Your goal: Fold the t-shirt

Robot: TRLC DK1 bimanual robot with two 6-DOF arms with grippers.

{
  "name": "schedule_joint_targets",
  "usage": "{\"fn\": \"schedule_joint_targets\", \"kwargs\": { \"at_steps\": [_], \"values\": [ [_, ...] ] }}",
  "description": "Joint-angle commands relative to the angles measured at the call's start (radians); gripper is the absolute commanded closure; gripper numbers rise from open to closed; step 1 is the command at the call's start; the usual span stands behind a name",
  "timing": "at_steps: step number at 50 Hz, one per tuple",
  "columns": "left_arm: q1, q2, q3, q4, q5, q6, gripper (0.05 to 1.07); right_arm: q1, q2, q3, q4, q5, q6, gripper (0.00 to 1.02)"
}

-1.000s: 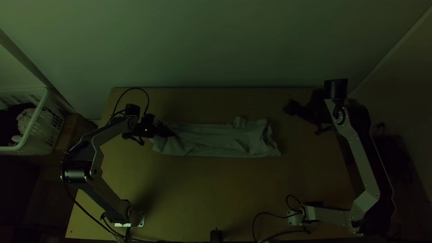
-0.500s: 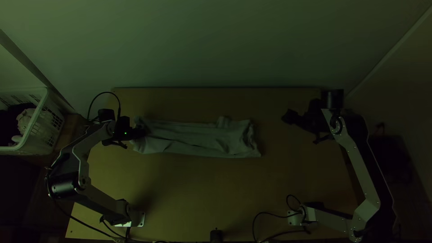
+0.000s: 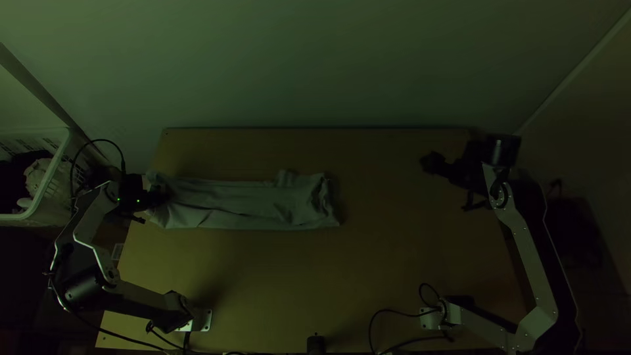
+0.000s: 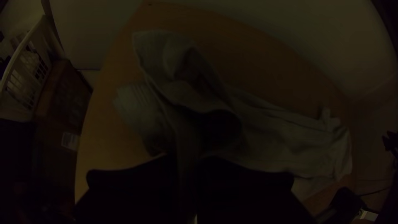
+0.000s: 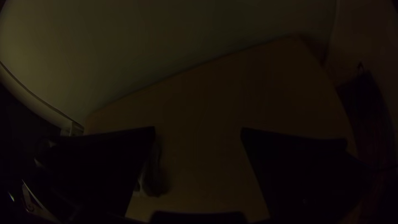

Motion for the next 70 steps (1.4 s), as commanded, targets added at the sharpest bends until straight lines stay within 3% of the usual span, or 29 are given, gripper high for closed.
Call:
{"fn": "schedule_joint_targets", "kwargs": {
  "at_steps": [1,9,22,46,58,70],
  "values": [
    [0.022,-0.066,0.056,-0.036,-0.012,0.057,1.05,-0.024,-0.032,-0.04,0.037,-0.003,0.003,0.04],
    [-0.016,-0.132,0.139,-0.162,-0.027,0.077,1.05,-0.05,-0.047,-0.058,0.046,-0.003,0.001,0.04],
    [-0.262,-0.201,0.28,-0.355,-0.156,0.063,1.05,-0.067,-0.081,-0.078,0.046,-0.003,0.001,0.04],
    [-0.756,-0.135,0.461,-0.45,-0.355,-0.127,1.05,-0.087,-0.136,-0.083,0.047,-0.004,0.009,0.04],
    [-0.937,0.022,0.646,-0.533,-0.466,-0.256,1.05,-0.081,-0.15,-0.094,0.047,-0.004,0.037,0.04],
    [-1.062,0.138,0.748,-0.565,-0.49,-0.348,1.05,-0.079,-0.156,-0.107,0.047,-0.004,0.057,0.04]
  ]
}}
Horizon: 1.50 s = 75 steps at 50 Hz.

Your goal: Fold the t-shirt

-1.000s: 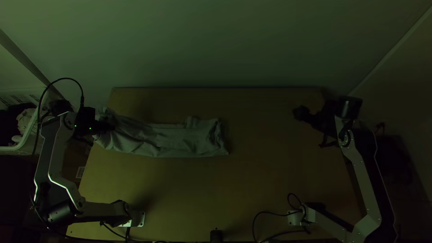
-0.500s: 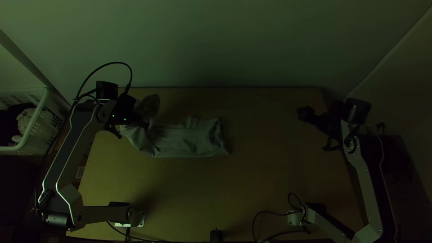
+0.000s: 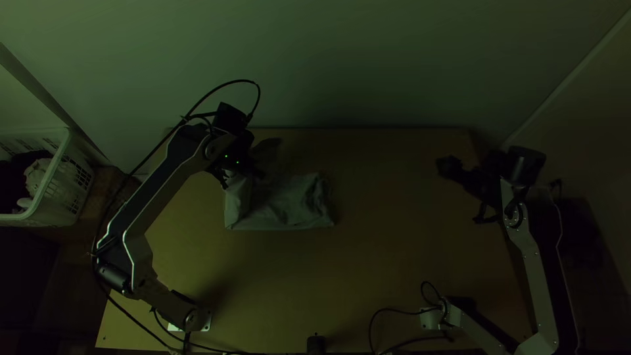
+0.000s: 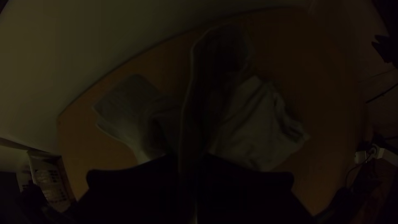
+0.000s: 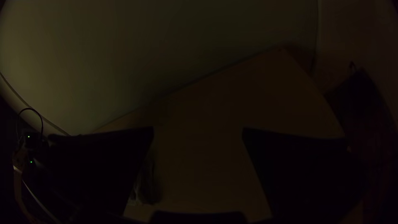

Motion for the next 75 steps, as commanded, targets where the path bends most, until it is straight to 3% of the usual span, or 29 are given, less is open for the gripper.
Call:
{"fn": "schedule_joint_targets", "kwargs": {
  "at_steps": [1,14,32,34,36,40,41,54,66,75],
  "values": [
    [-0.059,0.036,0.057,-0.018,-0.006,-0.06,1.05,0.003,-0.017,-0.03,0.01,-0.004,0.027,0.04],
    [-0.206,0.11,0.069,-0.024,-0.011,-0.126,1.05,0.003,-0.039,-0.07,0.033,-0.004,0.039,0.04],
    [-0.298,0.28,0.186,0.015,-0.057,-0.224,1.03,0.03,-0.074,-0.106,0.036,-0.004,0.07,0.04],
    [-0.307,0.289,0.198,0.02,-0.057,-0.247,0.94,0.032,-0.083,-0.116,0.036,-0.004,0.071,0.04],
    [-0.312,0.305,0.213,0.037,-0.056,-0.249,0.77,0.038,-0.091,-0.123,0.036,-0.004,0.073,0.04],
    [-0.339,0.326,0.239,0.017,-0.042,-0.246,0.15,0.055,-0.105,-0.137,0.04,-0.004,0.085,0.04],
    [-0.349,0.326,0.244,0.009,-0.042,-0.233,0.1,0.055,-0.109,-0.14,0.04,-0.004,0.085,0.04],
    [-0.392,0.24,0.232,0.048,-0.042,-0.19,0.1,0.061,-0.126,-0.14,0.043,-0.003,0.066,0.04],
    [-0.347,0.065,0.081,0.221,-0.043,-0.164,0.1,0.058,-0.12,-0.131,0.124,-0.001,-0.006,0.04],
    [-0.286,-0.036,0.003,0.235,-0.042,-0.17,0.1,0.053,-0.094,-0.116,0.207,0.004,-0.026,0.04]
  ]
}}
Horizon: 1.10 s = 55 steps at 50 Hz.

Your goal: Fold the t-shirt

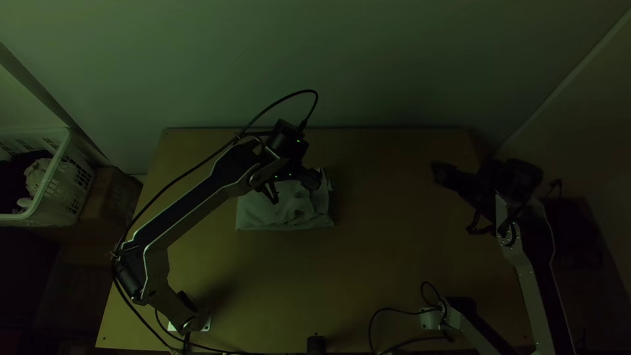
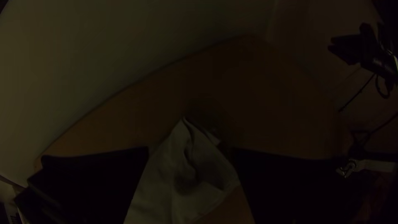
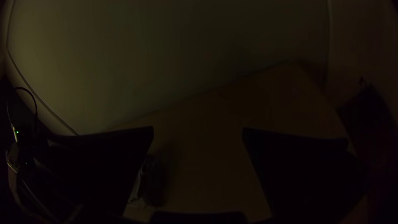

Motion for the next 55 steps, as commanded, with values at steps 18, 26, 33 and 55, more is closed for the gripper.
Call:
{"fn": "schedule_joint_targets", "kwargs": {
  "at_steps": [18,26,33,55],
  "values": [
    [0.273,-0.433,-0.357,0.251,0.003,0.009,0.1,0.001,0.009,0.054,0.174,0.027,-0.178,0.04],
    [0.405,-0.565,-0.42,0.252,0.026,0.041,0.1,-0.028,-0.081,0.028,0.242,0.031,-0.232,0.04],
    [0.547,-0.698,-0.506,0.293,0.065,0.068,0.1,-0.041,-0.226,-0.055,0.38,0.062,-0.276,0.04],
    [0.777,-1.246,-0.953,0.488,0.135,0.133,0.1,-0.094,-0.572,-0.23,0.346,0.077,-0.333,0.04]
  ]
}}
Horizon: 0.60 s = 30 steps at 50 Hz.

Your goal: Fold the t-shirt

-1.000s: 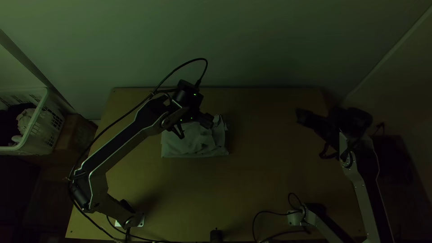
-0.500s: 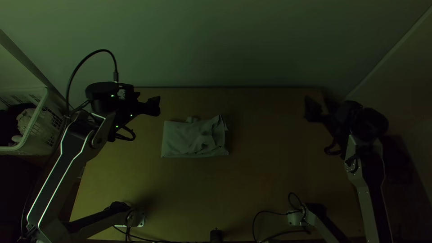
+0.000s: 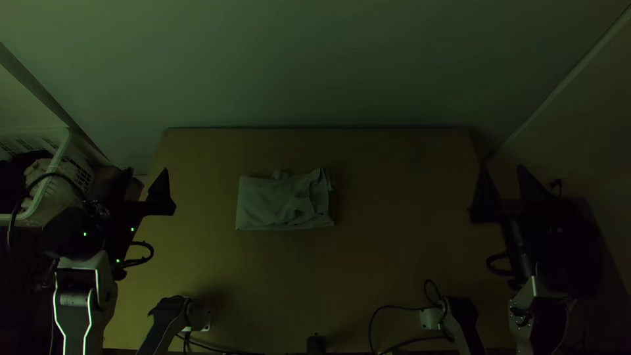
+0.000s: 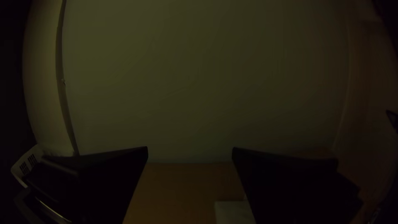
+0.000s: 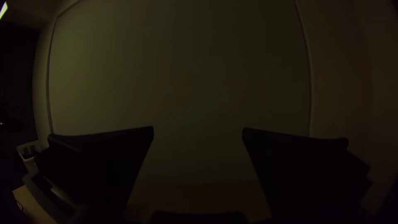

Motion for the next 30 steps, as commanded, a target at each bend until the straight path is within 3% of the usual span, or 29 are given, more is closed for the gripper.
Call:
{"fn": "schedule_joint_targets", "kwargs": {
  "at_steps": [1,6,18,30],
  "values": [
    [0.019,-0.143,-0.113,0.07,0.006,0.014,0.1,-0.012,-0.082,-0.056,-0.004,0.006,-0.017,0.04],
    [0.019,-0.291,-0.237,0.14,-0.006,0.019,0.1,-0.012,-0.162,-0.113,-0.006,0.006,-0.017,0.04],
    [0.031,-0.557,-0.438,0.128,-0.051,0.056,0.1,-0.012,-0.335,-0.271,0.013,0.006,-0.035,0.04],
    [0.036,-0.569,-0.556,0.156,-0.117,0.051,0.1,-0.006,-0.46,-0.467,0.059,0.006,-0.048,0.04]
  ]
}}
